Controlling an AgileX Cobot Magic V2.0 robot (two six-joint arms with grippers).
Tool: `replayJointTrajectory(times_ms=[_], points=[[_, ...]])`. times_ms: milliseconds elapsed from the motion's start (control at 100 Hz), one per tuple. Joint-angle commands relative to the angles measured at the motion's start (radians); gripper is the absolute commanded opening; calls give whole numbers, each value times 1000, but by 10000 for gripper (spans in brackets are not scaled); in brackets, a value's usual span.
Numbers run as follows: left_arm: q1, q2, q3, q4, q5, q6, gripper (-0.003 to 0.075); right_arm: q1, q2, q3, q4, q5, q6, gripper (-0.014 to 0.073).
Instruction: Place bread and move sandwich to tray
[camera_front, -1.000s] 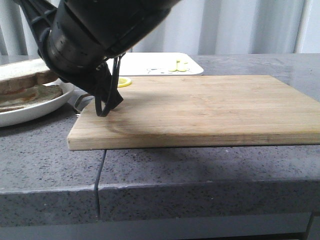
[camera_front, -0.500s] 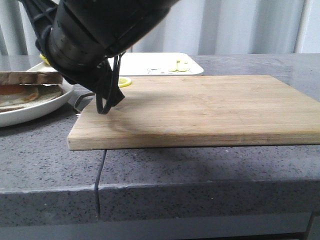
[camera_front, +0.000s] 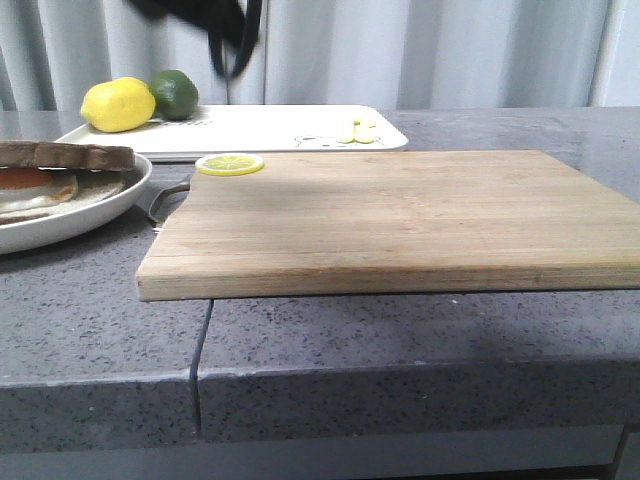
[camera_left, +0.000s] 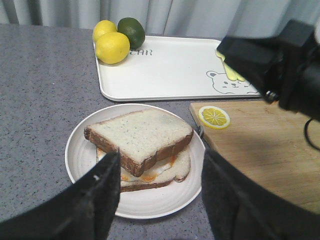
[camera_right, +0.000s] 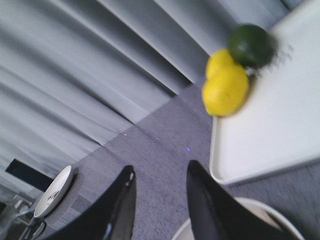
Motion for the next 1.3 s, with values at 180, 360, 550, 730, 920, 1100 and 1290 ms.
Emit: replayJointTrajectory(times_ms=[180,360,550,730,920,1100,1290], points=[[1,14,-32,-17,-93,-6,348,-20,-257,-7,-140,-41,-592,279],[1,14,-32,-17,-131,-6,348,-77,-432,91,-114,21,-887,279],[1,14,-32,-15,-141,-6,348,-174,-643,303,-103,40,-977,279],[1,14,-32,-13,-170,-6,348,-282,-862,564,-100,38,-977,279],[1,14,-32,20,-178,-6,348,-330,-1083,794,-44,25,-978,279],[3,14,-29,41,-178,-31,348,-334,-1251,961,34,-36,-978,279],[42,61,-29,224,-95,-299,348,-334,-1321,993,92,-49,-978,279]])
